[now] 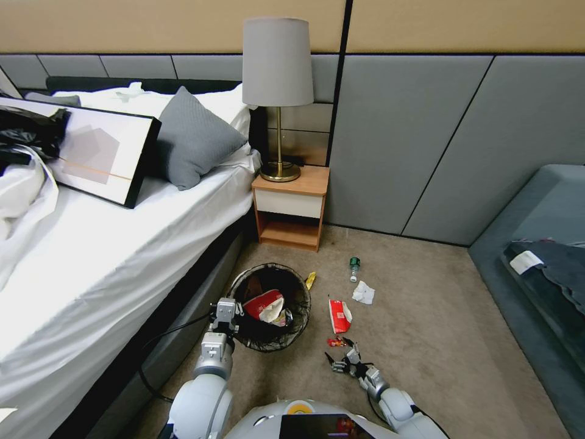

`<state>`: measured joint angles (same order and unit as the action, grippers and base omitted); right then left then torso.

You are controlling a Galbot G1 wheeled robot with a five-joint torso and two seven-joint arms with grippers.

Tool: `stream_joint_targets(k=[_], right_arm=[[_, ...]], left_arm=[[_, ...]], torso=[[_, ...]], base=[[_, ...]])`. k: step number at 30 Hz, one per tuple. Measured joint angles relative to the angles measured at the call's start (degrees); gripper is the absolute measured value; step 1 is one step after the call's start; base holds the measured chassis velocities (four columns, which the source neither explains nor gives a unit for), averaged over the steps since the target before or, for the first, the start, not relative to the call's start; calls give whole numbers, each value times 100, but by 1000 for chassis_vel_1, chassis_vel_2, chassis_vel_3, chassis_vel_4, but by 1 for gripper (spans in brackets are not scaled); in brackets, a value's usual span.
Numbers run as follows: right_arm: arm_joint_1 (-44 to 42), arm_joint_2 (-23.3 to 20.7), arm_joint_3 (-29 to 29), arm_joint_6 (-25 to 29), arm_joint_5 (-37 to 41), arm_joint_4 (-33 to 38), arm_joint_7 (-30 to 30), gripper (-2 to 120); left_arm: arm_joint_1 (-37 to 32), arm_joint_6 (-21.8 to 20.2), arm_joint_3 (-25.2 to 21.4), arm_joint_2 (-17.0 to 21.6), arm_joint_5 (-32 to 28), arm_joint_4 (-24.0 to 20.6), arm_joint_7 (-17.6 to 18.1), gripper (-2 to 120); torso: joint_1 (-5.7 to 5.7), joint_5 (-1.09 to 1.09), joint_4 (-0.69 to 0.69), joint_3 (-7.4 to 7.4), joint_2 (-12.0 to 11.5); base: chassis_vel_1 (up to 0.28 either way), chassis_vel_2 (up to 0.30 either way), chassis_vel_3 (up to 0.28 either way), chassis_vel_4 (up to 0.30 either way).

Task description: Pick up the trash bin, then pick up the garbage from the floor and place it into the trash bin.

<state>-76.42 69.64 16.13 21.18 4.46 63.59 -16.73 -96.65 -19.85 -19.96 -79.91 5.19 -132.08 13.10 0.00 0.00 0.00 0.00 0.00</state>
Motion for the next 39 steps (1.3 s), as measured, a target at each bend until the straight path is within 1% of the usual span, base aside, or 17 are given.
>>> stream_joint_targets(k=[11,29,31,33,36,37,38,39], right_arm=[[124,3,81,51,126,-225,-28,99],[418,97,-45,95,134,-410,-42,90],[431,113,-46,103,132,-464,-42,84],[430,115,-46,109,129,-478,-43,84],[407,128,-33,143,121,-531,-59,70],[407,128,-33,143,121,-531,-59,70],[393,129,-26,156,120,-537,-70,65],[387,129,-24,160,120,-537,-73,63]], left_arm=[[1,0,28,-9,23,19,0,2],[-42,8,30,-38,75,43,-3,2],[-47,11,28,-40,77,50,-3,2],[-48,13,28,-41,78,51,-2,2],[-44,16,29,-41,78,55,-3,2],[-44,16,29,-41,78,55,-3,2],[-40,17,30,-40,78,55,-2,2],[-39,17,31,-40,79,56,-2,2]], torso=[[0,0,0,0,0],[0,0,0,0,0],[0,0,1,0,0],[0,1,0,0,0],[0,1,1,0,0],[0,1,1,0,0],[0,1,1,0,0],[0,1,1,0,0]], base=[[0,0,0,0],[0,0,0,0],[0,0,0,0],[0,0,0,0],[0,0,0,0],[0,0,0,0],[0,0,0,0],[0,0,0,0]])
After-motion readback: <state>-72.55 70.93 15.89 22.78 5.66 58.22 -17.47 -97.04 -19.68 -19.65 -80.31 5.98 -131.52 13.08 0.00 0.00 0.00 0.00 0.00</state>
